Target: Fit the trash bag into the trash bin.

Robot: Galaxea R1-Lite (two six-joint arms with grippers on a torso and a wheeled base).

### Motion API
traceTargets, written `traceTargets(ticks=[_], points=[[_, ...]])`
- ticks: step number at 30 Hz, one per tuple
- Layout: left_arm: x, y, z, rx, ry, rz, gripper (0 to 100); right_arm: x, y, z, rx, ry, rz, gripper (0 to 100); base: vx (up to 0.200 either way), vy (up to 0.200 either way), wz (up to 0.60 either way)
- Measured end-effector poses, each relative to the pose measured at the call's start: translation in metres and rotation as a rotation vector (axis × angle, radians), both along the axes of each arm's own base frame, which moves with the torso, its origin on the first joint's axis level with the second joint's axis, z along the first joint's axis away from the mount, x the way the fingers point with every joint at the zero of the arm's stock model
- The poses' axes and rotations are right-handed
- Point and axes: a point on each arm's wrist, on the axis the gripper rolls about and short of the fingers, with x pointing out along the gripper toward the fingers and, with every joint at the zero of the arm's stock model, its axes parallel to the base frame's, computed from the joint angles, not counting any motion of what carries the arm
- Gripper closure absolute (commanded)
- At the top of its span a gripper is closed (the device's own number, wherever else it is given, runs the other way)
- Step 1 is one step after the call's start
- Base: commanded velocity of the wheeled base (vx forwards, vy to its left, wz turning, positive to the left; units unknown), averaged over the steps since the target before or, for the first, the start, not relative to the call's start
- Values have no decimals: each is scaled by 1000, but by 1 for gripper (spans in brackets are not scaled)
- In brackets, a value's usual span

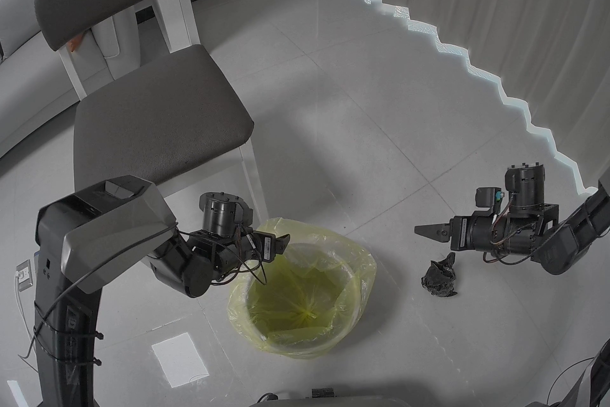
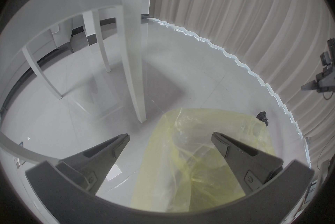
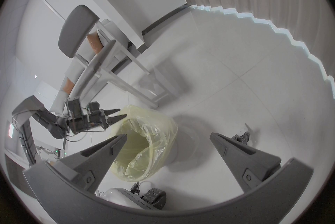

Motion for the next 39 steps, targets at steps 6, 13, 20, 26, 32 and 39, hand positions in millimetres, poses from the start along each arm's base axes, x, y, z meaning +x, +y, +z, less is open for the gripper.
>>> traceTargets(ticks=[6,13,20,26,32,39], points=[[-25,18,5,9,35,20,0,18,13,-24,-48,29,49,0,0,0,0],[-75,42,-2,47,112,33,0,41,23,-56,-152,55,107,0,0,0,0],[-110,68,-2,99,114,37,0,78,34,-82,-215,65,131,0,0,0,0],[-121,83,-2,125,107,49,0,105,46,-100,-272,85,128,0,0,0,0],[-124,88,-8,138,105,59,0,115,61,-116,-296,104,153,0,0,0,0],[-118,87,-25,152,120,58,0,114,68,-127,-310,117,176,0,0,0,0]])
